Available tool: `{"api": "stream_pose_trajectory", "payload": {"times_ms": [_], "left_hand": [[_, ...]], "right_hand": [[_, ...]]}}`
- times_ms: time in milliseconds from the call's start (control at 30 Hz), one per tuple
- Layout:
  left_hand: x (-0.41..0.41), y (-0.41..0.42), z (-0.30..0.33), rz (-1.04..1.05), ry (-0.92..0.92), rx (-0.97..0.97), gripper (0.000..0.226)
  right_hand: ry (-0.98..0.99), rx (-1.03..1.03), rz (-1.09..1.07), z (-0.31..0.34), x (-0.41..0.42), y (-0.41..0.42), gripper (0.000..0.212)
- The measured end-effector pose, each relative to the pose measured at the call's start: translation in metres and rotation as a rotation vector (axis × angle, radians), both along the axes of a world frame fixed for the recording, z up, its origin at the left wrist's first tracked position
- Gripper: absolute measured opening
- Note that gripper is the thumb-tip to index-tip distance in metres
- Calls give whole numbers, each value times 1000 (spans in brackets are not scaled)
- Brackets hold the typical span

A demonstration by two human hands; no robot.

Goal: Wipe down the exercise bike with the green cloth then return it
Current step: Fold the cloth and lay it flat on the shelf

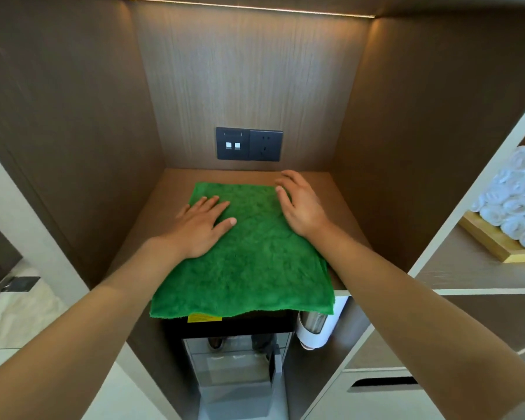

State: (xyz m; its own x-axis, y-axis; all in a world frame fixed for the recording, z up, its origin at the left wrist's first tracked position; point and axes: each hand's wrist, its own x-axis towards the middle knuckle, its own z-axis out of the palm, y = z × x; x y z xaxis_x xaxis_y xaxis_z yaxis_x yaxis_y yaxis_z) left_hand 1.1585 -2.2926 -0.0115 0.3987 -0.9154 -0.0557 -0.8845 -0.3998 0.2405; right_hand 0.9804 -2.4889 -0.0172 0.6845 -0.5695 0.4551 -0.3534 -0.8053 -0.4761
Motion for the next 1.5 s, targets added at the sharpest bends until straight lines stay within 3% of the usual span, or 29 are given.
{"api": "stream_pose_trajectory", "payload": {"times_ms": [100, 367, 467, 567, 733, 900, 1267, 1400, 1500], "left_hand": [[1, 6, -1, 14, -23, 6, 70], [-15, 18, -3, 36, -29, 26, 70], [-26, 27, -4, 43, -28, 28, 70], [-36, 41, -5, 59, -38, 32, 71], [-58, 76, -8, 86, -29, 1, 75], [-88, 109, -11, 68, -71, 8, 96], [-78, 111, -12, -50, -123, 32, 99], [-77, 113, -14, -74, -232, 74, 97], [-73, 111, -20, -101, -277, 38, 92]], "right_hand": [[248, 16, 89, 0, -14, 0, 48], [621, -28, 66, 13, -10, 6, 58], [564, -79, 49, 9, -14, 21, 54], [557, 47, 105, 4, -27, 47, 68], [618, 26, 153, 8, -58, 77, 77], [635, -25, 167, 4, -99, 111, 88], [595, -125, 141, -5, -113, 116, 86], [676, -203, 213, -5, -121, 114, 107], [684, -261, 230, -9, -122, 109, 102]]}}
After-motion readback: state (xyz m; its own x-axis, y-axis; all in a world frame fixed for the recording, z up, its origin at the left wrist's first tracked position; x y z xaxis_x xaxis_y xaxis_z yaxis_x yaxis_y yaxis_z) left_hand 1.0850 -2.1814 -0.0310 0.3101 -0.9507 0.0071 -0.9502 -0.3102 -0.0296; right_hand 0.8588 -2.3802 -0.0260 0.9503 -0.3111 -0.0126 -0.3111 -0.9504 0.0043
